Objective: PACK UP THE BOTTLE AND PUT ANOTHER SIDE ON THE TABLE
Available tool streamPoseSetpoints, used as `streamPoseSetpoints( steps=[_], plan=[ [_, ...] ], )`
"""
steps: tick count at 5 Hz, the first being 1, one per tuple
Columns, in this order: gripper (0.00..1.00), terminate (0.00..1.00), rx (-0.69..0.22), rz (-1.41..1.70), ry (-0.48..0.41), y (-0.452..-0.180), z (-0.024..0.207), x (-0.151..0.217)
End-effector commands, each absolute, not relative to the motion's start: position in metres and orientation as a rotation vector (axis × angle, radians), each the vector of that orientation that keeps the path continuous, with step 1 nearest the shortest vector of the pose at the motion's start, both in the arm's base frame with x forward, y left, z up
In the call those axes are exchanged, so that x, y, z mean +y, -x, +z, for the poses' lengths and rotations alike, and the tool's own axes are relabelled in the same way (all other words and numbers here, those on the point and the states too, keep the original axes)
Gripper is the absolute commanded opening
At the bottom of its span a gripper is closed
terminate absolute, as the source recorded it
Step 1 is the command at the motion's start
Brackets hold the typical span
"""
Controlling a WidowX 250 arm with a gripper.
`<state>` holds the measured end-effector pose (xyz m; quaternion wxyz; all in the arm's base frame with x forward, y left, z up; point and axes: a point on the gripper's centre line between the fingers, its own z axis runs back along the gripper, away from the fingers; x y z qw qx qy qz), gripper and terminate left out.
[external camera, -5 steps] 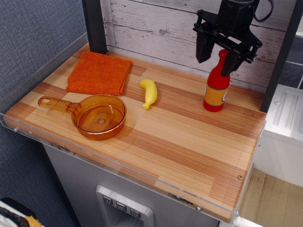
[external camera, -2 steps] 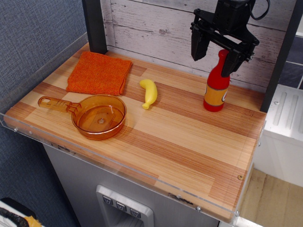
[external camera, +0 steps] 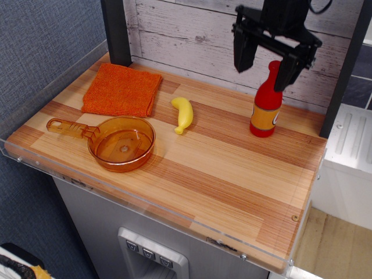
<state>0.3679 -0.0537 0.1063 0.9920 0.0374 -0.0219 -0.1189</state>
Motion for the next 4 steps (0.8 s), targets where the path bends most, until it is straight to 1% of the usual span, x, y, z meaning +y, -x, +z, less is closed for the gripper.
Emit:
streamPoseSetpoints(
  steps=[1,2,3,4],
  plan=[
    [1.00,0.00,-0.075,-0.166,-0.078,-0.338,0.132,-0.059],
    [1.00,0.00,-0.078,-0.136,-0.118,-0.317,0.129,-0.067],
    [1.00,0.00,-0.099,-0.110,-0.106,-0.294,0.129,-0.070],
    [1.00,0.00,-0.084,-0.054,-0.095,-0.276,0.124,-0.073]
  ],
)
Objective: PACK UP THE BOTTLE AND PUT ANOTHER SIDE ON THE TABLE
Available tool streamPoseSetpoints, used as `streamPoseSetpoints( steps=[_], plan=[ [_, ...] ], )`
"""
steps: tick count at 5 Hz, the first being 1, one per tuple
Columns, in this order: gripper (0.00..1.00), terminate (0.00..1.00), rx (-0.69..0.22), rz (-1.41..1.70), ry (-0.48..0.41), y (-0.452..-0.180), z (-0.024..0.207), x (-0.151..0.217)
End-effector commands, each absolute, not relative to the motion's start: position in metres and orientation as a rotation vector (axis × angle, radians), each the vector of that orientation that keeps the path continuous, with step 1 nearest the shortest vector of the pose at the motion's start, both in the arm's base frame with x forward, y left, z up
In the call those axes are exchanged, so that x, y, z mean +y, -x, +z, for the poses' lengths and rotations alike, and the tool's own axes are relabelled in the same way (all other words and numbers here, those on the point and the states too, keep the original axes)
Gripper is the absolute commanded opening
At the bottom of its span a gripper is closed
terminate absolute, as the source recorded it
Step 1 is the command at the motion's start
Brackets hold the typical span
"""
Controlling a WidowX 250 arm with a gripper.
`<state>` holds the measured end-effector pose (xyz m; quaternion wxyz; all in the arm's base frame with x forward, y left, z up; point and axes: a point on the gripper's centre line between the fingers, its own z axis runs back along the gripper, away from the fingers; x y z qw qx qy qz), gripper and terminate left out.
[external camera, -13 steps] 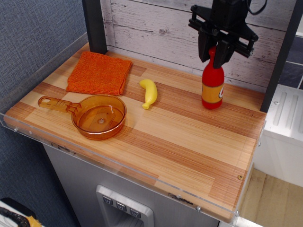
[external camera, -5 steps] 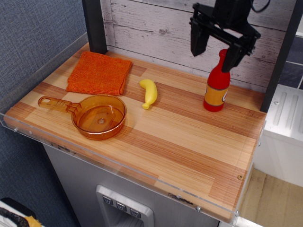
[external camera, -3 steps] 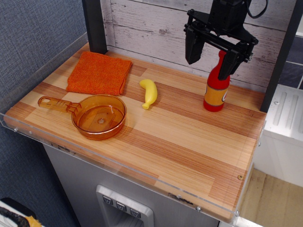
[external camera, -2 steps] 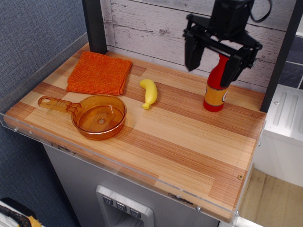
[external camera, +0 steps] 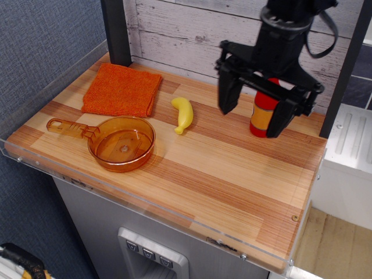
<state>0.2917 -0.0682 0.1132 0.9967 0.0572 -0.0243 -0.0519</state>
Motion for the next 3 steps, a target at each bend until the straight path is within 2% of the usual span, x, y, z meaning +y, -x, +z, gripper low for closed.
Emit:
streamPoseSetpoints(
  steps=[1,2,3],
  plan=[
    [1.00,0.00,-0.061,-0.004,-0.086,-0.2633,0.1163,-0.0815],
    [1.00,0.00,-0.061,-0.004,-0.086,-0.2633,0.1163,-0.0815],
    [1.00,1.00,-0.061,-0.004,-0.086,-0.2633,0.1163,-0.0815]
  ],
)
